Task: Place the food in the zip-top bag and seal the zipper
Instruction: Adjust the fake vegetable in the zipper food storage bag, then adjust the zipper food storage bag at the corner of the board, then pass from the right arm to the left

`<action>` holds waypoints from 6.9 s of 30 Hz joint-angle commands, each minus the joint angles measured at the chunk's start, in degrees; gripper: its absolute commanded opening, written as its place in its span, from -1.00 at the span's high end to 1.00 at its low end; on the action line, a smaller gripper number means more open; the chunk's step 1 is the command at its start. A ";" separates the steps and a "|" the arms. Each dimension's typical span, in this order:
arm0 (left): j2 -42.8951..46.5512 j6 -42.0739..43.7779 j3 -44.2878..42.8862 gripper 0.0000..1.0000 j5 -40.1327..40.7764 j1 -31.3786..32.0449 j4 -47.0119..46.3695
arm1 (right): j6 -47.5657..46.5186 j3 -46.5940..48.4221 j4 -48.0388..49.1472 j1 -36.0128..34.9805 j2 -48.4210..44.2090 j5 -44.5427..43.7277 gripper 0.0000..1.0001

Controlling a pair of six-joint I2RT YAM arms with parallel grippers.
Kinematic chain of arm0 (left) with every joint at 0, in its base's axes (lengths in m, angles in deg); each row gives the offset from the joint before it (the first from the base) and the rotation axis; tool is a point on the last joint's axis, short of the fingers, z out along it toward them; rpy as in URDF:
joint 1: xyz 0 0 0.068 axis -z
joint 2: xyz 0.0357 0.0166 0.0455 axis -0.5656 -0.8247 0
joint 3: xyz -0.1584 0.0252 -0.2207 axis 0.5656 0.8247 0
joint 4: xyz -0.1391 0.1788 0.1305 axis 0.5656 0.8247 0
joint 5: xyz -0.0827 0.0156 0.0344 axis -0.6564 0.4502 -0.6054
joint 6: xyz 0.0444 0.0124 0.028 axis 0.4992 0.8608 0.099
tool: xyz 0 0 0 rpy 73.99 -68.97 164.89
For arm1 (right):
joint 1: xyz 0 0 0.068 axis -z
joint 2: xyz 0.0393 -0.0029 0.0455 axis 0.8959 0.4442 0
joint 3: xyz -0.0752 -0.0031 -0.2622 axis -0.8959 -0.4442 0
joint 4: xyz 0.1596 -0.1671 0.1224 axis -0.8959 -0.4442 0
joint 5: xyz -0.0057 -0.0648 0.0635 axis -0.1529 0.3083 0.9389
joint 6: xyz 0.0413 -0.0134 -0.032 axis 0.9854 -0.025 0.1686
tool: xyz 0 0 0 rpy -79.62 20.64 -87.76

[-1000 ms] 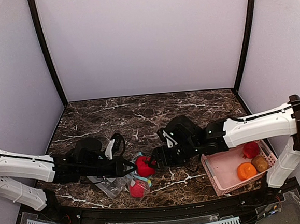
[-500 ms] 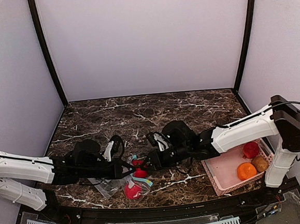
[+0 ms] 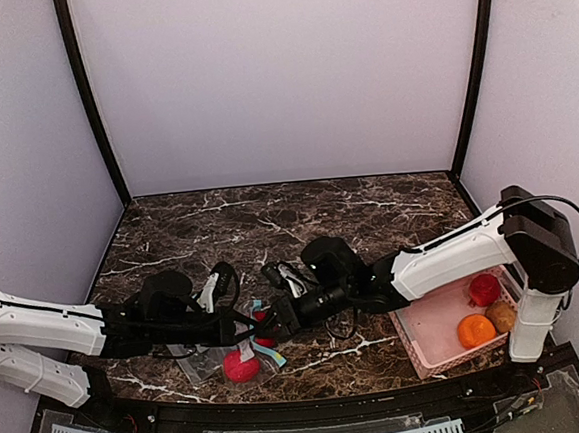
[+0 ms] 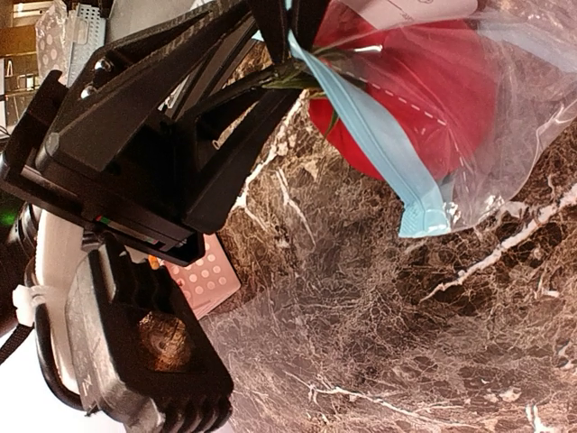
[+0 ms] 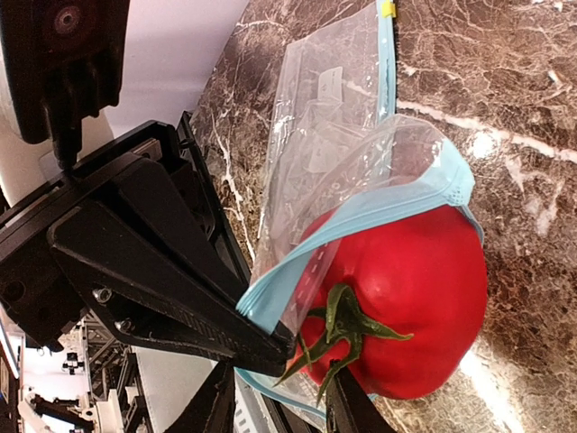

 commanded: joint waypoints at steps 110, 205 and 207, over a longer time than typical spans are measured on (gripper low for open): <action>12.91 -10.09 14.50 -0.51 -6.94 -12.29 3.79 | 0.09 9.18 8.58 -0.76 13.97 7.88 0.12; 6.08 45.78 -6.45 -0.40 24.97 17.05 4.79 | 9.93 20.70 -42.97 0.16 -7.75 -17.08 1.00; 4.40 46.85 -7.32 -0.28 26.74 17.74 4.77 | 10.43 20.49 -42.45 0.20 -7.95 -16.77 1.00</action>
